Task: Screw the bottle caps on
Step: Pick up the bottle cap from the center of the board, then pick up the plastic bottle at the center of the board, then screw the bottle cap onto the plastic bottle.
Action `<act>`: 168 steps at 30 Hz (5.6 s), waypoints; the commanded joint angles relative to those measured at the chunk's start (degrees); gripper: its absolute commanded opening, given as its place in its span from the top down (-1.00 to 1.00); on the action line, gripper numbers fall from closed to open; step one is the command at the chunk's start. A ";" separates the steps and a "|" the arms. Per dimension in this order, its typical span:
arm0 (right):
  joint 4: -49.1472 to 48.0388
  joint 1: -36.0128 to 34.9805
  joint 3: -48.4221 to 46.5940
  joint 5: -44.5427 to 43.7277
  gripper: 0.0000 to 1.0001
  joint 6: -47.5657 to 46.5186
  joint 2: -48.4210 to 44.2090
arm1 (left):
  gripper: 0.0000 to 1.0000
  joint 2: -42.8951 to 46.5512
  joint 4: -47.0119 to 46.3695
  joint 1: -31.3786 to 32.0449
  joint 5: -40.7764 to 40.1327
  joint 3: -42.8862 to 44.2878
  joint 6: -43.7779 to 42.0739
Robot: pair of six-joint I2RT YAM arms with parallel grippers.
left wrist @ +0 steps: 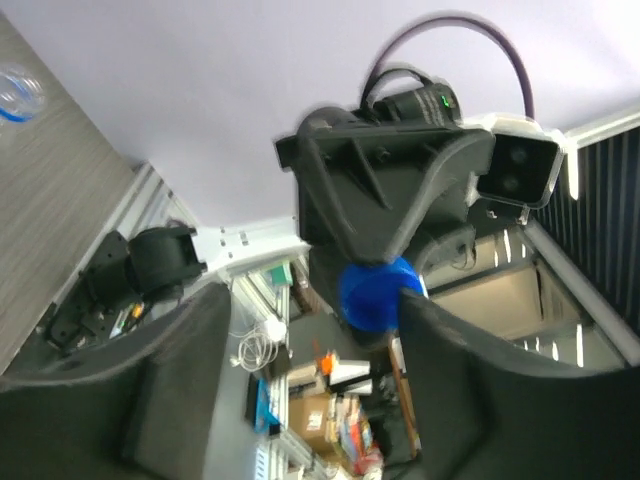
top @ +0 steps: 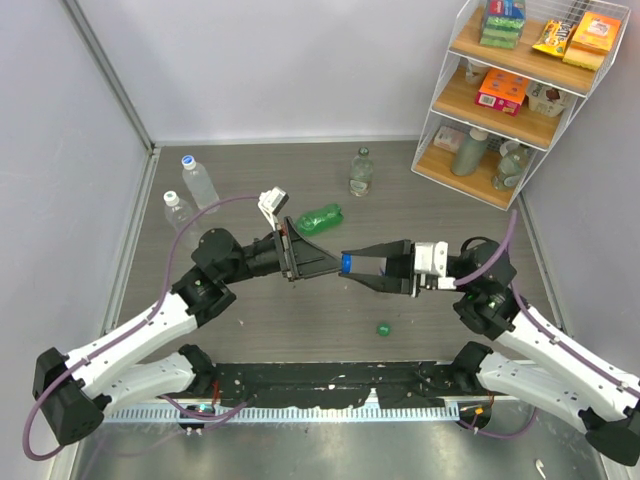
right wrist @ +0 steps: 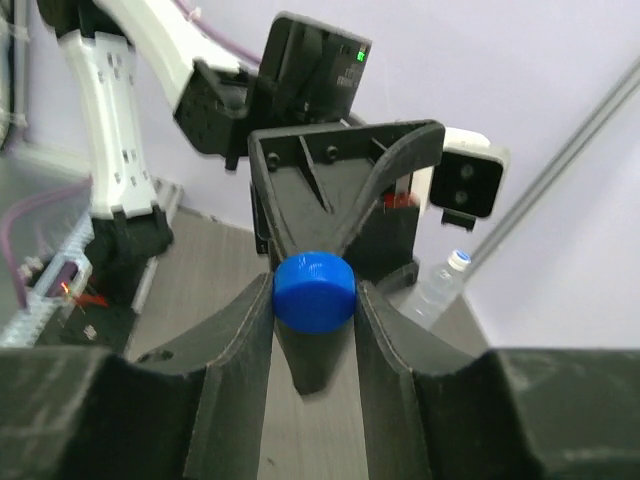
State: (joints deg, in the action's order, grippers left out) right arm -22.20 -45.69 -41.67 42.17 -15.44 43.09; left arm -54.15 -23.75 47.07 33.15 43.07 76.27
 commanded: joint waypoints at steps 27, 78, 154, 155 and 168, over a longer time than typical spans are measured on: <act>44.26 5.17 -18.36 -74.87 0.64 22.30 0.68 | -0.99 -25.46 -1.19 7.68 -14.59 1.41 -65.19; 41.09 5.35 -15.20 -66.96 0.78 18.43 -5.30 | -0.99 -67.23 -64.85 13.75 -32.61 6.06 -68.53; 108.33 10.98 -50.53 -4.91 0.95 -84.49 27.22 | 0.82 -30.13 60.29 -7.61 12.03 20.37 -106.13; 108.42 11.06 -50.53 -4.12 0.95 -84.58 27.48 | 0.83 -30.75 61.79 -7.61 12.38 21.34 -108.59; 108.42 10.71 -51.93 -0.34 0.93 -84.31 30.65 | 0.86 -28.20 60.92 -7.52 10.79 20.73 -114.15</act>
State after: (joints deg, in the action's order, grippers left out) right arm 77.28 -34.57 -92.36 38.28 -98.41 74.83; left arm -82.52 35.73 39.35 43.75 62.35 -35.51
